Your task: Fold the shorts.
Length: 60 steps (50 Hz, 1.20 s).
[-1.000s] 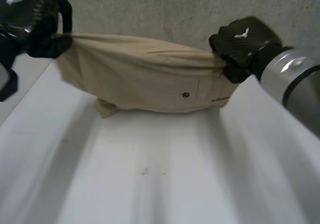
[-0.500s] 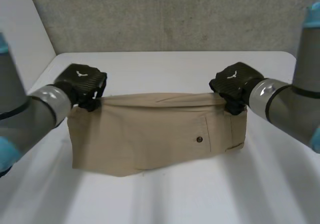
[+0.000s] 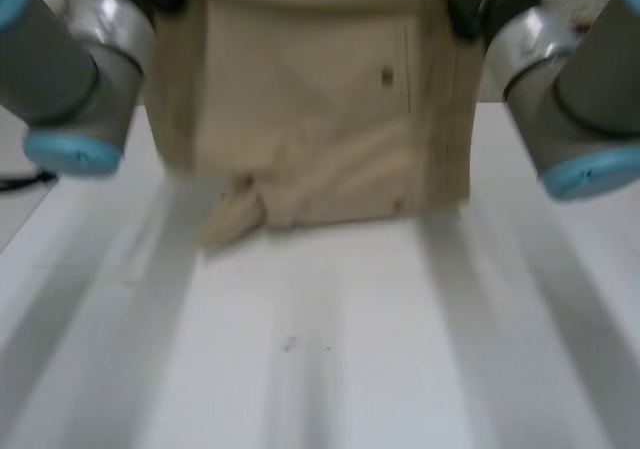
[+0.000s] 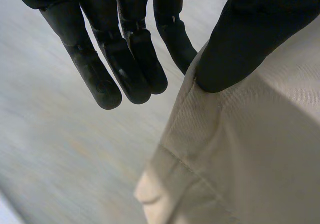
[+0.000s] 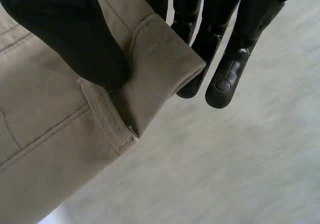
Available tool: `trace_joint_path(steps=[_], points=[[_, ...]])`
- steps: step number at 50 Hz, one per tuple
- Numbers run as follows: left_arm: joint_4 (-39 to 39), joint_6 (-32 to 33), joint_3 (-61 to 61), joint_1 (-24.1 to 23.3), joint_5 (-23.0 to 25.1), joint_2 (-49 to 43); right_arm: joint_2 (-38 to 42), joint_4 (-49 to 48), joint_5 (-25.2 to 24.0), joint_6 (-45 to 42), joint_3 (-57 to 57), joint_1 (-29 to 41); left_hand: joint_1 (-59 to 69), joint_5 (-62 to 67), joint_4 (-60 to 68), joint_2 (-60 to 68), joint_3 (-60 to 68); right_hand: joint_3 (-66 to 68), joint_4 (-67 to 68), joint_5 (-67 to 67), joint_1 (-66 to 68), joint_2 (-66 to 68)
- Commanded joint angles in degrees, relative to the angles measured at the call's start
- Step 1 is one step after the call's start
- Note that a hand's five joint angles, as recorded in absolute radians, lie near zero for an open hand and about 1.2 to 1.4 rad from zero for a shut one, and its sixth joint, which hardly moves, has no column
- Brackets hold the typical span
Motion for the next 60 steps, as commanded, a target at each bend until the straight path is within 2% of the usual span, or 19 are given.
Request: trace_joint_path(steps=[1,8,11,15,17,18,19,23,26,29,34,38,41,47,53,55,60], points=[[4.55,-0.27,0.59,-1.18,-2.69,11.05,-7.46,-2.89,0.74,3.32,-3.97,-0.13,14.82,14.99,11.51,11.44,11.74,12.35,11.76,13.58,24.54,12.61],[4.37,-0.35,-12.67,-1.27,-2.69,18.78,-9.22,2.38,0.22,3.77,-1.60,-0.05,14.82,14.99,11.51,11.44,11.74,12.35,11.76,13.58,24.54,12.61],[4.02,-1.05,-23.90,-1.27,-2.69,24.31,-9.05,5.46,0.13,3.77,2.35,-0.40,14.82,14.99,11.51,11.44,11.74,12.35,11.76,13.58,24.54,12.61],[3.67,-2.98,-35.41,-1.36,-2.60,27.22,-8.17,6.78,-0.31,3.68,9.81,-0.57,14.82,14.99,11.51,11.44,11.74,12.35,11.76,13.58,24.54,12.61],[3.67,-3.43,-37.83,-1.36,-2.60,27.58,-7.99,6.70,-0.40,3.59,11.59,-0.66,14.82,14.99,11.51,11.44,11.74,12.35,11.76,13.58,24.54,12.61],[3.67,-3.69,-40.09,-1.36,-2.52,27.76,-7.47,6.70,-0.40,3.50,16.37,-0.66,14.82,14.99,11.51,11.44,11.74,12.35,11.76,13.58,24.54,12.61],[3.58,-4.39,-46.29,-1.36,-2.60,28.02,-7.29,6.78,-0.23,3.59,17.99,-0.66,14.82,14.99,11.51,11.44,11.74,12.35,11.76,13.58,24.54,12.61],[3.23,-4.66,-55.13,-1.97,-2.60,27.94,-7.03,7.05,-0.40,3.50,24.76,-0.92,14.82,14.99,11.51,11.44,11.74,12.35,11.76,13.58,24.54,12.61],[0.52,-4.40,-58.99,-4.34,-2.78,27.85,-7.03,7.14,-0.14,3.06,27.75,-1.01,14.82,14.99,11.51,11.44,11.74,12.35,11.76,13.58,24.54,12.61],[-3.35,-4.57,-60.15,-5.49,-2.87,27.93,-7.38,8.54,-0.23,2.71,31.44,-1.36,14.82,14.99,11.51,11.44,11.74,12.35,11.76,13.58,24.54,12.61],[-16.86,-5.01,-60.68,-5.84,-2.95,28.98,-7.55,18.09,-0.58,-0.18,35.22,-1.28,14.82,14.99,11.51,11.44,11.74,12.35,11.76,13.58,24.54,12.61],[-24.52,-5.19,-61.20,-5.76,-2.78,30.30,-8.08,24.78,-1.36,-3.34,38.03,-1.36,14.82,14.99,11.51,11.44,11.74,12.35,11.76,13.58,24.54,12.61],[-27.26,-5.28,-61.64,-5.84,-2.78,30.57,-9.31,27.61,-1.54,-5.54,39.70,-1.45,14.82,14.99,11.51,11.44,11.74,12.35,11.76,13.58,24.54,12.61],[-34.20,-4.66,-61.21,-6.11,-2.78,35.48,-13.96,33.67,-1.37,-10.03,43.05,-2.07,14.82,14.99,11.51,11.44,11.74,12.35,11.76,13.58,24.54,12.61],[-46.94,-4.40,-56.38,-6.81,-1.73,44.71,-22.41,43.61,-1.81,-14.08,44.98,-4.53,14.82,14.99,11.51,11.44,11.74,12.35,11.76,13.58,24.54,12.61],[-49.14,-4.40,-55.23,-7.16,-0.76,46.73,-27.12,48.32,-3.90,-16.87,46.29,-6.36,14.82,14.99,11.51,11.44,11.74,12.35,11.76,13.58,24.54,12.61],[-52.14,-4.05,-53.56,-7.51,3.71,50.17,-30.23,50.73,-8.93,-18.29,46.83,-7.78,14.82,14.99,11.51,11.44,11.74,12.35,11.76,13.58,24.54,12.61]])
